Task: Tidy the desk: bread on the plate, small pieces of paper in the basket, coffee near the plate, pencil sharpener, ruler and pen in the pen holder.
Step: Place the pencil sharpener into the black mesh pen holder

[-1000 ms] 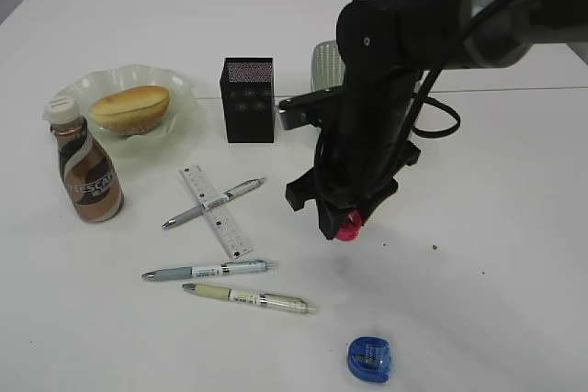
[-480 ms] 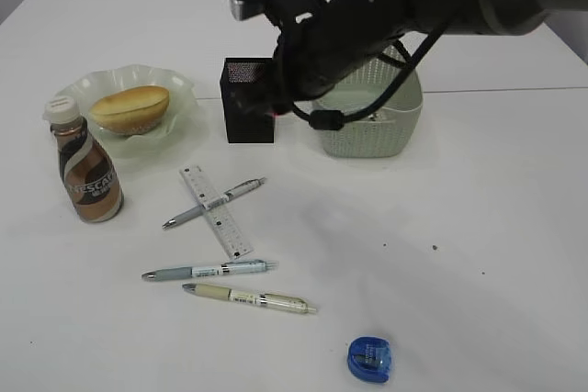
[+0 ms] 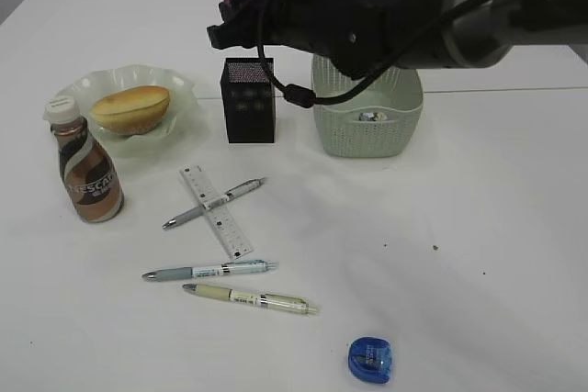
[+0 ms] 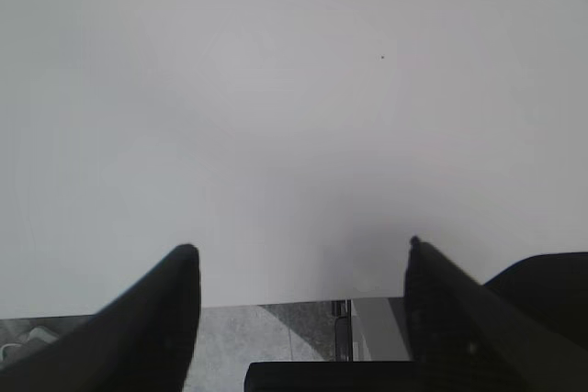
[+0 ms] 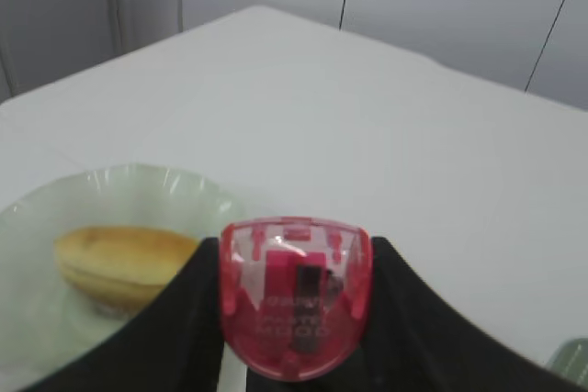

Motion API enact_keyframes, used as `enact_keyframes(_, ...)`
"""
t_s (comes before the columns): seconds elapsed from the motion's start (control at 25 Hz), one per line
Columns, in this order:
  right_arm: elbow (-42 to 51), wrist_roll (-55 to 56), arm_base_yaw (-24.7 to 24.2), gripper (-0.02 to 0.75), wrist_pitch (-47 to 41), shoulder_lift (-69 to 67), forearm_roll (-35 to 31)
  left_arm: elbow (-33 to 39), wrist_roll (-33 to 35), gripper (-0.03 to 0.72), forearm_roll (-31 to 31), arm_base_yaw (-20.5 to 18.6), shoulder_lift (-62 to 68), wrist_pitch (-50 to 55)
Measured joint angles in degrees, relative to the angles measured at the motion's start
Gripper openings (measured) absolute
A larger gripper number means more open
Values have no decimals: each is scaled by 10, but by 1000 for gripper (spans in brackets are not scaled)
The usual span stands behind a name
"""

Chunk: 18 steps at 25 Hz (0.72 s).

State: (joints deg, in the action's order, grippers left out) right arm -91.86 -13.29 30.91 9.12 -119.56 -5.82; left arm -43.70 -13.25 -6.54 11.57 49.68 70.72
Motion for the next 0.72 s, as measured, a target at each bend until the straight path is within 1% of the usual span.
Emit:
enact_keyframes(0.2,-6,-1,0,287,108,-42,-1,0,0,505,0,0,0,0)
enact_keyframes(0.32,-23,-1,0,287,149,-69,-1,0,0,505,0,0,0,0)
enact_keyframes(0.52,-60,-2,0,287,158,-111,-3,0,0,502,0,0,0,0)
enact_keyframes(0.72,-72,-2,-7,287,161,-126,-25,0,0,495,0,0,0,-1)
